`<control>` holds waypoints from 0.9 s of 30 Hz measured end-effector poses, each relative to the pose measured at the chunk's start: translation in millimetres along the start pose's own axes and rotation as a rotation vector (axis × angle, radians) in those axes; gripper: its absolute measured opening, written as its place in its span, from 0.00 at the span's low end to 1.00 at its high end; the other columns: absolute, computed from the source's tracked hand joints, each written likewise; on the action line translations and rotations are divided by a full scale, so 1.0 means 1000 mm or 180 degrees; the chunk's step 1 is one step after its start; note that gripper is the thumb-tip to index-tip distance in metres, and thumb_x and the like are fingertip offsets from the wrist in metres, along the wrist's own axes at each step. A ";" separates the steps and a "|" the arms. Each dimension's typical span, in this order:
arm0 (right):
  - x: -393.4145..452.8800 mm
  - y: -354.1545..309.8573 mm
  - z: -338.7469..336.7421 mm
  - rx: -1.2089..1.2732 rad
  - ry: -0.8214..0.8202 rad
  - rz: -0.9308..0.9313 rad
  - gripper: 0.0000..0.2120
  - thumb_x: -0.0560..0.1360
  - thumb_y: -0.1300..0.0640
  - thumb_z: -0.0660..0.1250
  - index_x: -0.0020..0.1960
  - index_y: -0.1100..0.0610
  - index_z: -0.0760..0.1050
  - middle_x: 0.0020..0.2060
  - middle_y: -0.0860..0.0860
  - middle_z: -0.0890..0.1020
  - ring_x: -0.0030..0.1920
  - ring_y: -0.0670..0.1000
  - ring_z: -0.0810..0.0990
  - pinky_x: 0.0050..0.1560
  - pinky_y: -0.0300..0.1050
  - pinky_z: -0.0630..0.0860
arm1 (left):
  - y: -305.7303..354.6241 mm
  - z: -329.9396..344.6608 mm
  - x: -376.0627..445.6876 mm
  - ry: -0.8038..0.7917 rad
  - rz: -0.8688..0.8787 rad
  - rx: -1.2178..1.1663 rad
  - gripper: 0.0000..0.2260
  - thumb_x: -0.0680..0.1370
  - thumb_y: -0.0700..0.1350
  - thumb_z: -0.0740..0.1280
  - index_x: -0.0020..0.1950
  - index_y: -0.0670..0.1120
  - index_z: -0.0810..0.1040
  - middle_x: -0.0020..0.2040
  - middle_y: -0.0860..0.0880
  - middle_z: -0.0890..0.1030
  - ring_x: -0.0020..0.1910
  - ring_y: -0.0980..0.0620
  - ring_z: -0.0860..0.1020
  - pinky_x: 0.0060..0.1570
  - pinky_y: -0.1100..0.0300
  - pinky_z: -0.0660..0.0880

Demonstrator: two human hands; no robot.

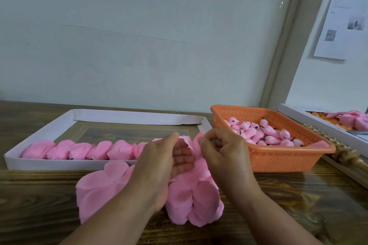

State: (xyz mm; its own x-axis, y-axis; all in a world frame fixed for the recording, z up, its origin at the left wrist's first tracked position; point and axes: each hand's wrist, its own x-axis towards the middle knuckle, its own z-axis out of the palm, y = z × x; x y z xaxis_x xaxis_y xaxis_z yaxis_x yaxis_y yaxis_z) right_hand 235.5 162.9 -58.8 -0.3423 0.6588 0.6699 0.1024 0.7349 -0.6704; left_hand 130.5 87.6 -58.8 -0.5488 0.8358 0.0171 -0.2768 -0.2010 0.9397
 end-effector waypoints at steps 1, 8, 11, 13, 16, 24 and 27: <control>0.001 0.000 -0.001 0.0058 0.0018 0.0035 0.15 0.74 0.63 0.66 0.29 0.59 0.70 0.21 0.48 0.68 0.24 0.44 0.64 0.26 0.32 0.61 | 0.000 0.000 0.000 -0.0084 0.0018 0.0036 0.13 0.78 0.41 0.62 0.40 0.37 0.82 0.34 0.42 0.83 0.32 0.50 0.81 0.34 0.61 0.80; 0.001 -0.004 -0.001 0.0187 -0.0013 0.0092 0.15 0.74 0.63 0.67 0.29 0.57 0.73 0.20 0.48 0.72 0.22 0.44 0.66 0.25 0.32 0.62 | -0.001 0.000 -0.005 -0.0328 0.0728 0.1187 0.13 0.77 0.41 0.67 0.47 0.61 0.81 0.48 0.61 0.84 0.47 0.66 0.80 0.47 0.69 0.77; 0.001 -0.005 -0.002 0.0282 -0.0068 0.0208 0.13 0.73 0.65 0.66 0.30 0.58 0.74 0.20 0.50 0.72 0.22 0.44 0.67 0.24 0.37 0.65 | -0.001 -0.002 -0.003 -0.0446 0.0747 0.1180 0.12 0.77 0.44 0.67 0.49 0.62 0.82 0.49 0.62 0.84 0.51 0.65 0.80 0.53 0.65 0.76; 0.002 -0.007 -0.004 0.0421 -0.0140 0.0297 0.11 0.73 0.66 0.65 0.32 0.59 0.75 0.21 0.52 0.73 0.23 0.48 0.68 0.25 0.42 0.66 | -0.001 -0.003 -0.003 -0.0572 0.0680 0.1103 0.11 0.77 0.45 0.66 0.50 0.60 0.83 0.49 0.59 0.85 0.51 0.61 0.81 0.53 0.60 0.78; 0.003 -0.010 -0.006 0.0882 -0.0276 0.0554 0.10 0.73 0.69 0.63 0.34 0.61 0.76 0.20 0.50 0.74 0.20 0.46 0.69 0.22 0.38 0.65 | -0.002 -0.005 -0.001 -0.0655 0.0579 0.1020 0.11 0.77 0.44 0.66 0.55 0.57 0.83 0.51 0.55 0.85 0.53 0.56 0.82 0.55 0.54 0.78; 0.009 -0.008 -0.018 0.1542 -0.0978 0.0915 0.11 0.70 0.55 0.70 0.32 0.60 0.76 0.22 0.54 0.76 0.19 0.48 0.69 0.21 0.36 0.64 | -0.001 -0.007 0.002 -0.0638 0.0388 0.0861 0.10 0.77 0.41 0.66 0.57 0.46 0.83 0.50 0.51 0.85 0.56 0.54 0.81 0.63 0.52 0.74; 0.011 -0.007 -0.021 0.1330 -0.1119 0.0889 0.09 0.70 0.60 0.73 0.32 0.57 0.79 0.23 0.55 0.77 0.20 0.48 0.69 0.21 0.36 0.64 | -0.002 -0.008 0.003 -0.0669 0.0367 0.0888 0.11 0.78 0.40 0.65 0.58 0.46 0.82 0.51 0.49 0.85 0.57 0.53 0.80 0.64 0.52 0.73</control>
State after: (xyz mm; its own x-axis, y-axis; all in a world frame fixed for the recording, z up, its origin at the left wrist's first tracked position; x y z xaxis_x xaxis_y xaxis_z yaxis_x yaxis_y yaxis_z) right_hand 250.2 168.8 -40.3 -0.6502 0.6727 0.3531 -0.1179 0.3698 -0.9216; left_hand 123.7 86.3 -63.4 -0.3817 0.9083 0.1710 0.0193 -0.1771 0.9840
